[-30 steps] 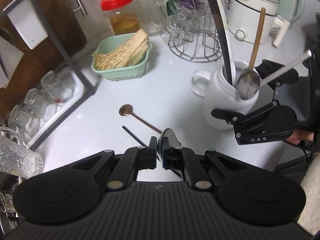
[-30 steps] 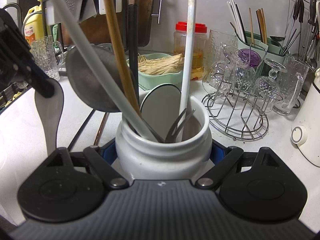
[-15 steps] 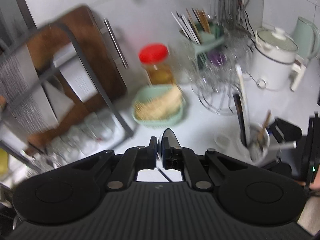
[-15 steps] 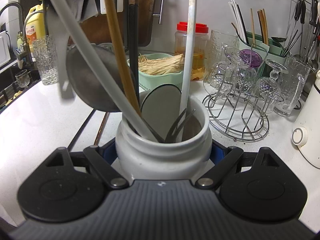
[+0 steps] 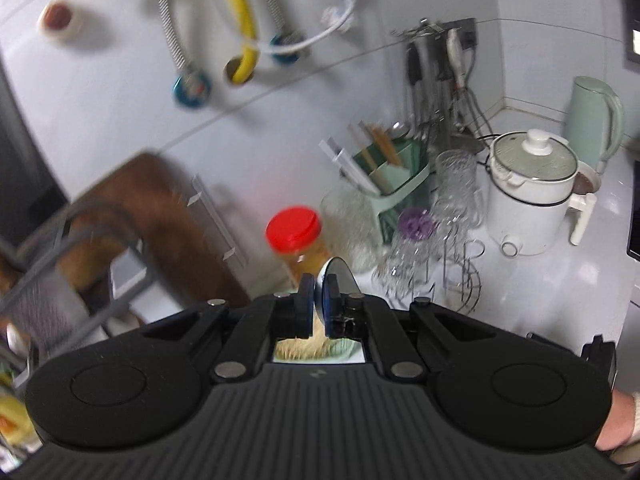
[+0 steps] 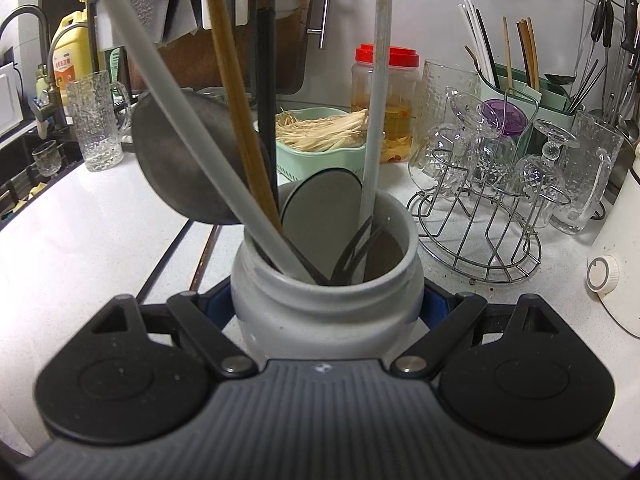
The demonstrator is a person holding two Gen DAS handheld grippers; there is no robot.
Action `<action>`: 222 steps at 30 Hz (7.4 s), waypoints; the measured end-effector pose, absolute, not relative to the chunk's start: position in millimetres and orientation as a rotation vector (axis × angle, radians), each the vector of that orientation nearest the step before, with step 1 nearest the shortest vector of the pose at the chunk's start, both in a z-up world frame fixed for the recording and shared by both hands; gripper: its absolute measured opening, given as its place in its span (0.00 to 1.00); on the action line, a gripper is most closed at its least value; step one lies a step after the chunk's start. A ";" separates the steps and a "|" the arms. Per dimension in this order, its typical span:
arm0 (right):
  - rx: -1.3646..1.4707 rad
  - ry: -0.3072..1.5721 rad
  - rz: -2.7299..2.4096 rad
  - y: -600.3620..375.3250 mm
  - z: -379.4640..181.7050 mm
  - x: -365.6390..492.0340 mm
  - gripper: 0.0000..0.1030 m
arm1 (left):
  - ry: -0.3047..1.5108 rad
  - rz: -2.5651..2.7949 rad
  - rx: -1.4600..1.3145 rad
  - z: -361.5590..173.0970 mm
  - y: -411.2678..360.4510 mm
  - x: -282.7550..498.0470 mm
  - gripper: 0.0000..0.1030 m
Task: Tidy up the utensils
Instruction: 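Lower the white spoon into the jar and open the left gripper, then move the left gripper toward the long black chopstick, then lower the left gripper onto the black chopstick and close it, then lift the black chopstick with the left gripper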
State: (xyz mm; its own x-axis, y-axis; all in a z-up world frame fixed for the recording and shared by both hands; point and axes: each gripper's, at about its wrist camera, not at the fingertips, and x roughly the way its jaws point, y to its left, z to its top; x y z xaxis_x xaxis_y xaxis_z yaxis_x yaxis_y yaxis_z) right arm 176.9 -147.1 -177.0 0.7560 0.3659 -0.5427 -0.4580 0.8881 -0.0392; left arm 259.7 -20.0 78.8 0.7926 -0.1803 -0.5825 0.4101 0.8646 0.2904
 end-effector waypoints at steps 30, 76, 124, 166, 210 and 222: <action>-0.171 0.543 0.458 -146.9 -178.0 176.1 0.89 | 0.831 -0.713 0.931 -36.7 -142.7 236.8 0.07; -0.159 0.592 0.425 -141.4 -174.4 179.7 0.88 | 0.659 -0.262 0.053 86.1 31.5 208.3 0.84; -0.087 0.554 0.371 -148.7 -151.8 161.2 0.85 | 1.077 -0.015 -0.263 -173.4 87.8 166.9 0.57; -0.097 0.521 0.396 -149.6 -152.5 162.9 0.85 | 1.261 0.014 -0.136 -186.2 33.3 168.2 0.05; -0.045 0.497 0.407 -153.7 -150.8 155.2 0.88 | 1.408 -0.124 -0.196 -185.1 48.3 97.3 0.42; -0.062 0.552 0.401 -149.4 -161.2 161.4 0.90 | 1.444 -0.116 -0.181 -209.6 46.3 86.9 0.06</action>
State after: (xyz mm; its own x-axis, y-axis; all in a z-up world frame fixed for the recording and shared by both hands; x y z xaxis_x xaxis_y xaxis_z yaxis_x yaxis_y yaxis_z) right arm 161.4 -149.4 -161.2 0.7760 0.3544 -0.5217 -0.3871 0.9207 0.0497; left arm 86.9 46.4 -209.6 0.1239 -0.1879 -0.9743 -0.0304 0.9807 -0.1930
